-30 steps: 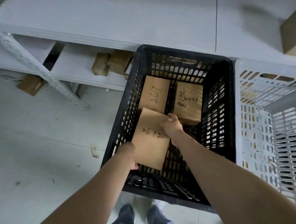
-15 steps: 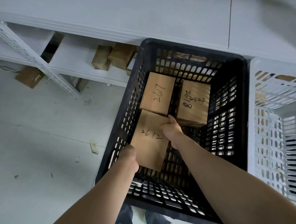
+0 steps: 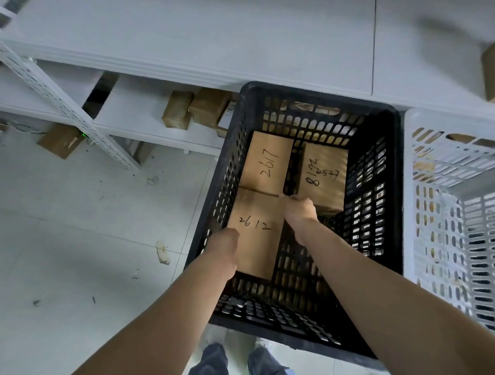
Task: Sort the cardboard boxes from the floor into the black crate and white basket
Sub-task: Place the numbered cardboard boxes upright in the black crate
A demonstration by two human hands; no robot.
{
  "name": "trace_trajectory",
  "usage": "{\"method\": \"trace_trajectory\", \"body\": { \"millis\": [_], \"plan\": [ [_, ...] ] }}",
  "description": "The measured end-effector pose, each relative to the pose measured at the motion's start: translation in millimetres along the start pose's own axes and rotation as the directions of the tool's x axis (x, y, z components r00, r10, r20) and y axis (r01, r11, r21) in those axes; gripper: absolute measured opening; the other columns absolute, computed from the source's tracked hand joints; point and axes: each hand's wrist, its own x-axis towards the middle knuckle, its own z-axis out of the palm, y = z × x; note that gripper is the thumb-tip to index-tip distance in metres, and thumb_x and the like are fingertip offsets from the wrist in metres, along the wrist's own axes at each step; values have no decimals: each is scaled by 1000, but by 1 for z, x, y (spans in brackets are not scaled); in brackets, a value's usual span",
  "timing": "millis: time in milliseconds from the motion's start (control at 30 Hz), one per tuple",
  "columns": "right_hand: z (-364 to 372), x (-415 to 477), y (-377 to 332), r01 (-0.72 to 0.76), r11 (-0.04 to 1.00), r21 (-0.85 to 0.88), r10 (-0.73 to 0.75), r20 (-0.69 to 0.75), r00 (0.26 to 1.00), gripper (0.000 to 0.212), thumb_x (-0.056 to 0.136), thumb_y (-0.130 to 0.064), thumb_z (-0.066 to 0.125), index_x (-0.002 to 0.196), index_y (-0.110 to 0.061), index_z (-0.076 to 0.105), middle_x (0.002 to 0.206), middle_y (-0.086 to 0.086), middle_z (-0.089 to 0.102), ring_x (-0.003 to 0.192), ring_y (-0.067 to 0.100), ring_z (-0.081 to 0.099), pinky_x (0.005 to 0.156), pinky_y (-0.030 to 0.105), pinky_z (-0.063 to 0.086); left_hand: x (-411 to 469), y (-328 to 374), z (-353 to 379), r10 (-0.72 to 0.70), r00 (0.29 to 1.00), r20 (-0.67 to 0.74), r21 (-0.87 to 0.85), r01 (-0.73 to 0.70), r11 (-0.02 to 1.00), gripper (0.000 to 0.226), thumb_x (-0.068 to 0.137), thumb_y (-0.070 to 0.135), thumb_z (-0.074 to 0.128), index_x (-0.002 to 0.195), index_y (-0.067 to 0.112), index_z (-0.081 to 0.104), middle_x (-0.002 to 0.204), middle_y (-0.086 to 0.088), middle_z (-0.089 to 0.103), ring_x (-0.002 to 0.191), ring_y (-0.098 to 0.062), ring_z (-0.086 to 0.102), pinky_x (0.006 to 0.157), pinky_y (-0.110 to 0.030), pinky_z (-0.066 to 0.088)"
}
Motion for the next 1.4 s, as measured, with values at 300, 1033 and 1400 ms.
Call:
{"method": "trace_trajectory", "body": {
  "millis": [300,1033,1400],
  "plan": [
    [-60,-96,-35,235,855,462,-209,-106,972,60,88,-52,56,133,-14,51,125,2,61,112,17,55,101,35,41,-83,55,20,430,870,240,130,-468,874,27,93,33,55,116,20,59,119,-3,60,111,-22,56,102,-45,41],
    [-155,-418,160,738,539,406,143,-907,395,42,76,-65,54,96,-30,65,97,-15,71,95,0,64,84,23,44,-319,-130,66,-24,-133,991,-104,-863,494,32,95,41,50,106,12,59,80,14,69,78,6,63,70,-14,49],
    [-156,-582,364,770,490,408,515,-848,121,37,84,-63,52,99,-30,60,113,-3,63,112,12,57,105,41,40,-418,-366,30,-406,-227,886,-21,-892,452,34,94,46,48,107,16,57,104,2,61,105,-16,58,92,-31,47]
  ]
}}
